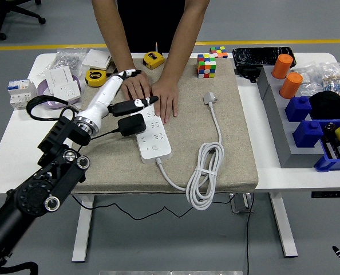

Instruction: Pick up the plug,place it near the board,insert it into the board,press the button

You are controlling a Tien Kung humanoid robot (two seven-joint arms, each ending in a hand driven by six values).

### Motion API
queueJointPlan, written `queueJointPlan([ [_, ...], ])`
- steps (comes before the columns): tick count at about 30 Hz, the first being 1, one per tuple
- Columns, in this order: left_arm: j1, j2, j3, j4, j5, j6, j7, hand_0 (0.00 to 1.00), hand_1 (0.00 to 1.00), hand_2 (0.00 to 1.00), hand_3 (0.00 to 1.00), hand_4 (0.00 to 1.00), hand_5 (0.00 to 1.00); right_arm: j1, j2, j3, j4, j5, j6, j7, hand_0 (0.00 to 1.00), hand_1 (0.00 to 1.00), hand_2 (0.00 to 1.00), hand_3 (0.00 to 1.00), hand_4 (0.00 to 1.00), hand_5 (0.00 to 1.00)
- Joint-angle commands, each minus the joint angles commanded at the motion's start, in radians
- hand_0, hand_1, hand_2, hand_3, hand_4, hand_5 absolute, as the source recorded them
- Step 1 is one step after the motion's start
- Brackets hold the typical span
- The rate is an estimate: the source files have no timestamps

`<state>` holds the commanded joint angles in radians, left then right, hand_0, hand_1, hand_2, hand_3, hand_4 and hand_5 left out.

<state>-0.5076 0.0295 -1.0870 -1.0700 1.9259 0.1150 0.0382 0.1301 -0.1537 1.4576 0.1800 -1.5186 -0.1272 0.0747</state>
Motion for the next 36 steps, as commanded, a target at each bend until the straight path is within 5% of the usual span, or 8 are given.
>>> queueJointPlan([
  [6,-0.040,-0.029,0.042,0.151,0.222,0.034,-0.015,0.855,0.877,0.791,0.778,0.998,0.217,0.001,-0.002,-0.008,0.000,0.002,0.001,0.001,0.929,0.897,0.848,0.867,0.998,0.998],
  [14,-0.049,-0.029,0.003,0.269,0.263,0.067,-0.029,0.834,0.848,0.760,0.748,0.998,0.203,0.000,-0.005,-0.017,0.000,0.004,0.002,0.002,0.929,0.897,0.848,0.867,0.998,0.998],
  [23,-0.050,-0.029,0.003,0.306,0.224,0.101,-0.064,0.767,0.770,0.670,0.664,0.998,0.254,0.000,-0.005,-0.022,0.000,0.007,0.001,0.001,0.929,0.896,0.848,0.867,0.998,0.998],
  [24,-0.051,-0.029,0.005,0.306,0.222,0.104,-0.067,0.589,0.597,0.527,0.539,0.998,0.373,0.000,-0.005,-0.021,0.000,0.006,0.001,0.001,0.929,0.895,0.848,0.868,0.998,0.998],
  [35,-0.058,-0.029,0.020,0.310,0.225,0.123,-0.070,0.521,0.532,0.516,0.514,0.998,0.419,0.003,-0.004,-0.023,0.000,0.010,-0.002,0.000,0.929,0.895,0.847,0.870,0.998,0.998],
  [36,-0.059,-0.029,0.020,0.311,0.229,0.124,-0.069,0.498,0.484,0.491,0.483,0.921,0.470,0.003,-0.004,-0.023,0.000,0.010,-0.002,0.000,0.928,0.895,0.847,0.870,0.998,0.998],
])
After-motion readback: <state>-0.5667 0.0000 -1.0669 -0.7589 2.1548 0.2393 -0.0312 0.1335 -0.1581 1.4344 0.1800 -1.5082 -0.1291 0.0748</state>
